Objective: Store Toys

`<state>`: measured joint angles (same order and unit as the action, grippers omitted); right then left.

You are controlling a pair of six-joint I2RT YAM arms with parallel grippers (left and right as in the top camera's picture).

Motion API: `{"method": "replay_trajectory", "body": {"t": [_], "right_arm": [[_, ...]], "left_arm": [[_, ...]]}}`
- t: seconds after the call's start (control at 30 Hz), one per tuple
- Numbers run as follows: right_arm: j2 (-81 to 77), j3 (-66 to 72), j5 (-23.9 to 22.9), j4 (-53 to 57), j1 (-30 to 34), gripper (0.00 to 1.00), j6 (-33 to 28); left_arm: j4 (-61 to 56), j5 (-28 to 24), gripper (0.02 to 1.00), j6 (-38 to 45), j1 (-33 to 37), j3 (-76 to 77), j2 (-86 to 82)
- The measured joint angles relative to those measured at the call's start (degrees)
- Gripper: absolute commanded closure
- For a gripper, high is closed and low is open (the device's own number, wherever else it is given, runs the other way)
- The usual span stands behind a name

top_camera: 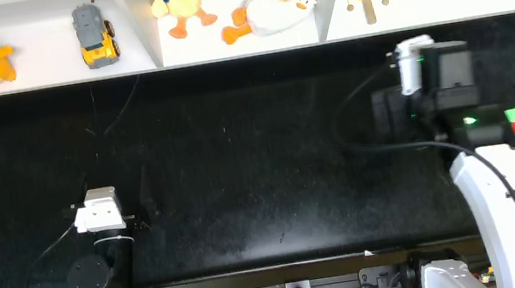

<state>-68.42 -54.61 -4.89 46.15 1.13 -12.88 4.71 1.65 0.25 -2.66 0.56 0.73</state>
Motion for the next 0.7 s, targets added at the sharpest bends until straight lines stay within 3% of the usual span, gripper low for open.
{"method": "replay_trajectory", "body": {"t": [0.17, 0.3, 0.57, 0.7], "right_arm": [[0.0, 0.0, 8.2, 0.0, 16.1, 0.005, -8.1], [0.0, 0.0, 11.2, 1.4, 27.7, 0.003, -16.0], [0.0, 1.6, 19.6, 7.4, 44.0, 0.005, -36.3], [0.0, 4.7, 20.9, 6.7, 50.6, 0.007, -45.7]], "left_arm": [[0.0, 0.0, 0.020, 0.0, 0.0, 0.0, 0.0], [0.0, 0.0, 0.020, 0.0, 0.0, 0.0, 0.0], [0.0, 0.0, 0.020, 0.0, 0.0, 0.0, 0.0], [0.0, 0.0, 0.020, 0.0, 0.0, 0.0, 0.0]]}}
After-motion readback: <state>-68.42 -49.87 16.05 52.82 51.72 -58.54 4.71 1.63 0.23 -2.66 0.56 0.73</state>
